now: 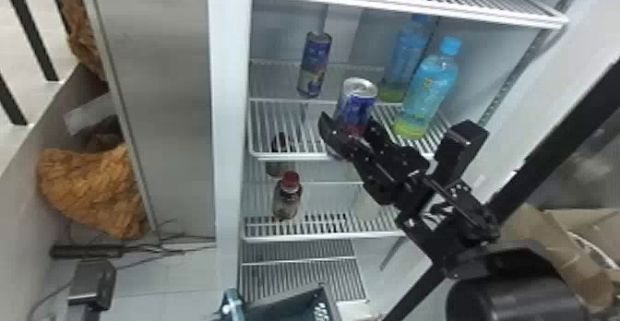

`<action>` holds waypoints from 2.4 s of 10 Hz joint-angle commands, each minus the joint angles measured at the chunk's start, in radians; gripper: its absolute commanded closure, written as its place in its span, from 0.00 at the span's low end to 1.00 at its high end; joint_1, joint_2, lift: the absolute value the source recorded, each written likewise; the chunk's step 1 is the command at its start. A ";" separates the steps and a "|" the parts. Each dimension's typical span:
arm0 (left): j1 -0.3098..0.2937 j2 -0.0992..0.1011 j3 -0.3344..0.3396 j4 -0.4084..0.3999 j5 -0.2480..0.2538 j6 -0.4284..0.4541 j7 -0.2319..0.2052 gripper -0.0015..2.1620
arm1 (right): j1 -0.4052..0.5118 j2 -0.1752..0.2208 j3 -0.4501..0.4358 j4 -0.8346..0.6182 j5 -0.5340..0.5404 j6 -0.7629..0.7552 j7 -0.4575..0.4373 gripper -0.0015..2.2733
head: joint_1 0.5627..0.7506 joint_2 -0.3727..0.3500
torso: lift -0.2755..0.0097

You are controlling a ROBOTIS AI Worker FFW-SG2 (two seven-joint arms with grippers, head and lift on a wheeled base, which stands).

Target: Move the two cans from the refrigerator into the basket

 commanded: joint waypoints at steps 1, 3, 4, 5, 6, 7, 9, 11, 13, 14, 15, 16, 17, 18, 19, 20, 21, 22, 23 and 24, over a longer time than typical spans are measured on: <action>0.002 -0.002 0.002 0.000 0.000 0.005 0.000 0.55 | 0.049 -0.003 -0.017 -0.052 -0.003 0.027 0.007 0.48 | 0.70 0.18 | 0.84; 0.000 -0.002 0.002 0.000 0.000 0.005 0.000 0.55 | 0.108 -0.002 -0.033 -0.106 -0.007 0.054 0.022 0.48 | 0.70 0.16 | 0.84; 0.002 -0.003 0.002 0.000 0.000 0.005 0.000 0.55 | 0.133 -0.002 -0.033 -0.128 -0.013 0.071 0.033 0.48 | 0.70 0.15 | 0.84; 0.000 -0.003 0.002 0.000 0.002 0.005 0.000 0.55 | 0.167 -0.003 -0.033 -0.160 -0.013 0.098 0.047 0.48 | 0.70 0.15 | 0.84; 0.002 -0.003 0.004 0.000 0.000 0.005 0.000 0.55 | 0.206 -0.002 -0.037 -0.192 -0.019 0.123 0.056 0.48 | 0.70 0.16 | 0.84; 0.007 -0.005 0.006 0.000 0.000 0.005 0.000 0.55 | 0.241 -0.002 -0.039 -0.221 -0.023 0.148 0.065 0.48 | 0.70 0.16 | 0.84; 0.005 -0.006 0.006 0.000 0.000 0.005 0.000 0.55 | 0.287 -0.006 -0.041 -0.263 -0.029 0.194 0.090 0.48 | 0.70 0.16 | 0.84; 0.007 -0.006 0.006 0.000 -0.002 0.005 0.000 0.55 | 0.331 -0.008 -0.045 -0.310 -0.043 0.238 0.108 0.48 | 0.70 0.17 | 0.84; 0.005 -0.008 0.006 0.000 -0.004 0.005 0.000 0.55 | 0.368 -0.009 -0.045 -0.351 -0.055 0.292 0.131 0.48 | 0.70 0.18 | 0.84; 0.005 -0.008 0.006 0.000 -0.004 0.005 0.000 0.55 | 0.385 -0.012 -0.043 -0.373 -0.059 0.319 0.140 0.48 | 0.70 0.19 | 0.84; 0.005 -0.008 0.006 0.000 -0.004 0.005 0.000 0.55 | 0.393 -0.014 -0.045 -0.381 -0.065 0.349 0.154 0.48 | 0.70 0.19 | 0.84; 0.005 -0.009 0.006 0.000 -0.004 0.005 0.000 0.55 | 0.398 -0.016 -0.049 -0.381 -0.067 0.376 0.173 0.48 | 0.70 0.20 | 0.84; 0.005 -0.009 0.008 0.000 -0.004 0.005 0.000 0.55 | 0.398 -0.017 -0.053 -0.381 -0.061 0.398 0.191 0.48 | 0.70 0.20 | 0.84; 0.002 -0.009 0.008 0.000 -0.004 0.005 0.000 0.55 | 0.393 -0.017 -0.059 -0.378 -0.055 0.435 0.209 0.48 | 0.70 0.21 | 0.84; 0.002 -0.009 0.008 0.000 -0.004 0.005 0.000 0.55 | 0.393 -0.017 -0.061 -0.381 -0.055 0.476 0.232 0.48 | 0.70 0.20 | 0.84; 0.002 -0.009 0.008 0.003 -0.004 0.005 0.000 0.55 | 0.393 -0.022 -0.061 -0.378 -0.051 0.516 0.260 0.48 | 0.70 0.20 | 0.84; 0.002 -0.008 0.008 0.003 -0.006 0.005 0.000 0.55 | 0.393 -0.025 -0.059 -0.378 -0.051 0.550 0.280 0.48 | 0.70 0.21 | 0.84; 0.000 -0.008 0.008 0.003 -0.008 0.005 0.000 0.55 | 0.388 -0.029 -0.057 -0.376 -0.051 0.584 0.305 0.48 | 0.70 0.21 | 0.84; 0.000 -0.008 0.008 0.003 -0.010 0.005 0.000 0.55 | 0.373 -0.037 -0.051 -0.359 -0.051 0.606 0.331 0.48 | 0.70 0.22 | 0.84; -0.003 -0.006 0.004 0.008 -0.010 0.005 0.000 0.55 | 0.356 -0.045 -0.043 -0.341 -0.049 0.636 0.354 0.48 | 0.70 0.22 | 0.84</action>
